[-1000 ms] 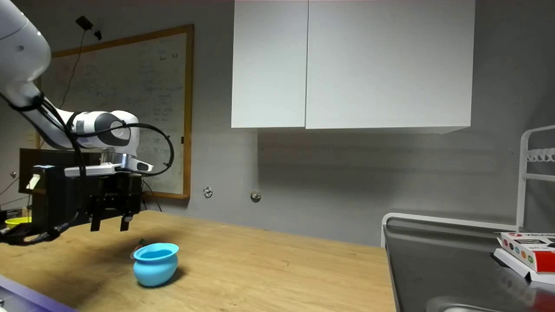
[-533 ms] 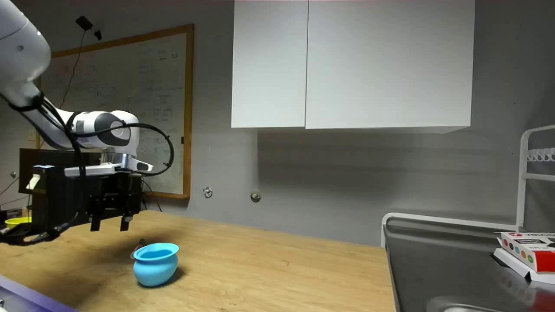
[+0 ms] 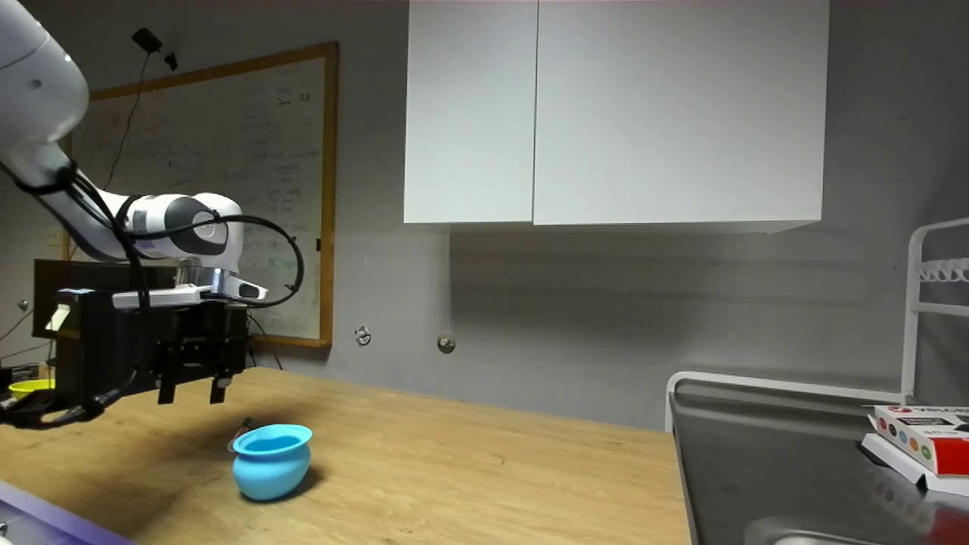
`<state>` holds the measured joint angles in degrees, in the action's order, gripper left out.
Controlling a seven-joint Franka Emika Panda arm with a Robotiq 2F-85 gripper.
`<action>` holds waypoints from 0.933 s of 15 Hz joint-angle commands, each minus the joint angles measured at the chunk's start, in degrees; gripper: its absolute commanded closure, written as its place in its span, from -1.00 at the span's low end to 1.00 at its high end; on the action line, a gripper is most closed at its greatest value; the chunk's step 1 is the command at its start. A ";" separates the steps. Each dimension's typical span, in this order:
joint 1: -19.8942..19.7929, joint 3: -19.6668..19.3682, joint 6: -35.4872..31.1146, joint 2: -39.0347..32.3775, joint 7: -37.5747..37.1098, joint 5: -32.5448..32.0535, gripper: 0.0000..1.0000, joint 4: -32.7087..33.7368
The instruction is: Put the marker in the blue bowl
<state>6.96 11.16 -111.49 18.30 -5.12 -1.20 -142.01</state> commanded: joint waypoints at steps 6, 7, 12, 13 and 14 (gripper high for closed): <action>0.84 -0.44 -3.08 -2.34 2.26 -3.50 -1.00 3.88; 1.07 -0.27 -4.19 -3.04 2.88 -4.02 -1.00 4.77; 3.60 -0.29 -10.22 -9.47 11.16 -3.13 -1.00 9.77; 4.03 -0.17 -10.99 -10.96 12.75 -3.19 -1.00 10.66; 4.36 -0.08 -11.57 -12.43 14.06 -3.29 -1.00 11.51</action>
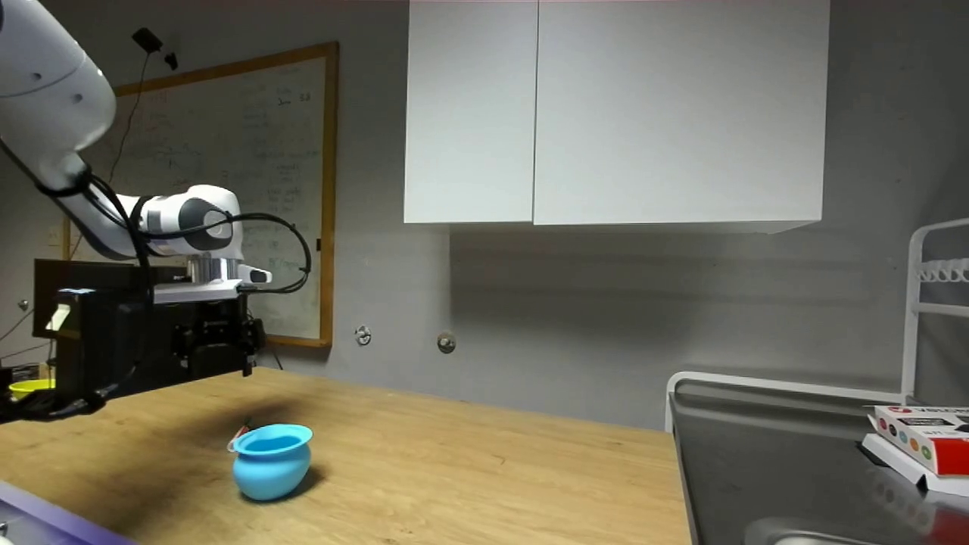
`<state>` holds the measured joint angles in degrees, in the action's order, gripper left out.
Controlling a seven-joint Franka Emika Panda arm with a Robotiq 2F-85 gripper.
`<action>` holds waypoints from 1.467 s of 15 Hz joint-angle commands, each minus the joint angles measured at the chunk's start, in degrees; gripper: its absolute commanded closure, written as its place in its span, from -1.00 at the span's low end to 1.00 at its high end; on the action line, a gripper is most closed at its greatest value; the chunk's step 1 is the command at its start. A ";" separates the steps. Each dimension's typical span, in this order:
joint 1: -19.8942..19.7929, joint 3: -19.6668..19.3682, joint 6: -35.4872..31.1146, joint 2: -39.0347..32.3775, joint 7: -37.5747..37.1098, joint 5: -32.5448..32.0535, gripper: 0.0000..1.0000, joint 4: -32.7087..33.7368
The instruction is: Put the marker in the blue bowl
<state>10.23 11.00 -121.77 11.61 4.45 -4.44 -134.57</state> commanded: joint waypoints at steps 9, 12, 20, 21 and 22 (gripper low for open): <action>0.57 -0.43 -1.02 -16.60 11.75 -1.44 -1.00 7.16; 0.01 -0.58 -1.00 -19.14 14.21 -1.94 -1.00 7.99; -1.85 -1.19 -1.59 -22.25 18.47 -3.34 -0.48 9.94; -2.03 -1.23 -1.56 -22.33 18.64 -3.50 -0.45 9.99; -2.13 -1.28 -1.50 -22.34 18.71 -3.56 -0.32 10.01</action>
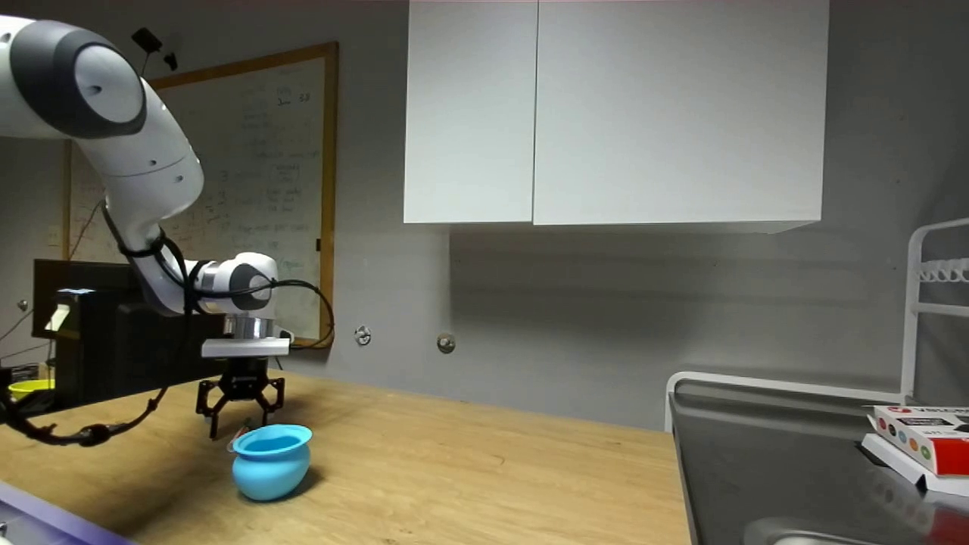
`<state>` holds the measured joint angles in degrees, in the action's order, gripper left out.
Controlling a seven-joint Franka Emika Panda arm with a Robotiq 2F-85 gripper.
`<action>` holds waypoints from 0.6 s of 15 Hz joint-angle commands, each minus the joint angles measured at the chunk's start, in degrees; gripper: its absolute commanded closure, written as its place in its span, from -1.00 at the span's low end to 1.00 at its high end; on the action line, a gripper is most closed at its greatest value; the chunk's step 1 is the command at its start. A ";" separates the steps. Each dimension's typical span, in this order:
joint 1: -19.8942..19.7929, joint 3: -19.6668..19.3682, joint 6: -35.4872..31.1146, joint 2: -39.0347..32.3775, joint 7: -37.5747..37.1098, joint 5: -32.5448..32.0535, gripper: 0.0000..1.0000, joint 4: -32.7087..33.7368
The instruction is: Put the marker in the blue bowl
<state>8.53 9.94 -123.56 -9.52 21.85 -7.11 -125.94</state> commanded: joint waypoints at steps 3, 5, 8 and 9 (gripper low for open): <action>-0.65 -0.32 0.22 -0.94 1.10 -1.26 0.16 1.72; -0.75 -0.31 0.22 -0.86 0.94 -1.28 0.47 1.92; -0.71 -0.37 0.40 -0.62 0.30 -1.40 0.93 2.02; -0.64 -0.44 0.51 -0.14 -0.47 -1.56 0.91 1.85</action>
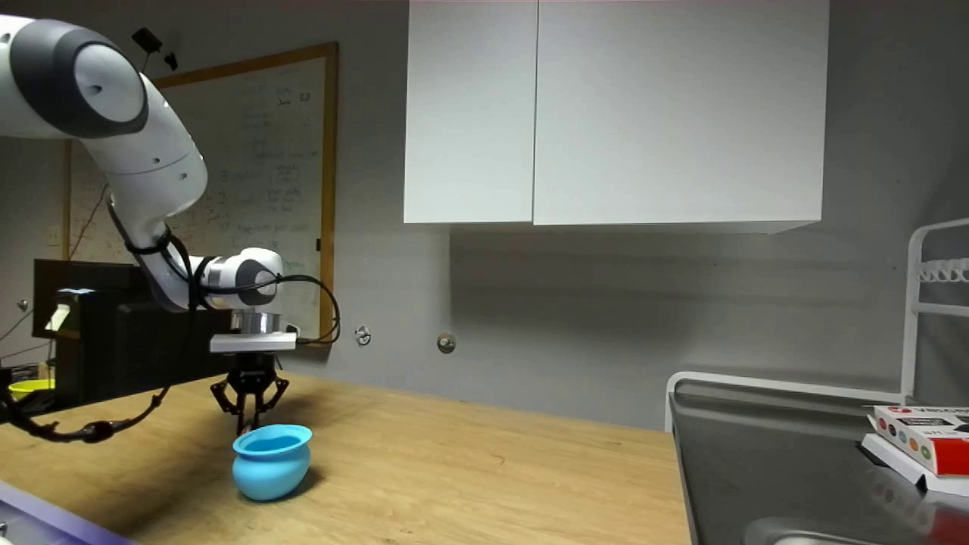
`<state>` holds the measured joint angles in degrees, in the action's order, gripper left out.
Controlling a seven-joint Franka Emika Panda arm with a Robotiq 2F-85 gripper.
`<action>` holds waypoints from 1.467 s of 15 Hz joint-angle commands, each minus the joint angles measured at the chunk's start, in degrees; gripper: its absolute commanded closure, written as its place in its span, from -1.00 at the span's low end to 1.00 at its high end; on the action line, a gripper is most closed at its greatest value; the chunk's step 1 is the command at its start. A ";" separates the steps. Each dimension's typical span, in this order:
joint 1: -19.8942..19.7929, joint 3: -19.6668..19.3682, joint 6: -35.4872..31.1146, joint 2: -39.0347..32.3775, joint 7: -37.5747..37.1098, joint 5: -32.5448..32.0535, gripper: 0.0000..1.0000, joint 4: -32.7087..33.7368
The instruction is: Put the marker in the blue bowl
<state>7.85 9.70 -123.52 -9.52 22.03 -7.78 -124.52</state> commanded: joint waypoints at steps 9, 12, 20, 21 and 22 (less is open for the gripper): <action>-0.69 -1.46 -2.51 11.89 -9.33 0.74 0.85 -8.31; -0.50 -1.68 -6.54 17.32 -15.60 4.44 0.85 -12.66; -0.85 0.69 -18.53 29.36 -38.13 6.03 0.86 -25.59; -1.28 1.08 -19.95 30.89 -41.00 5.94 0.86 -27.33; -1.79 1.22 -21.16 32.43 -43.40 6.09 0.86 -29.03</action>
<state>7.64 9.58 -141.02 17.22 -14.46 -2.15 -147.53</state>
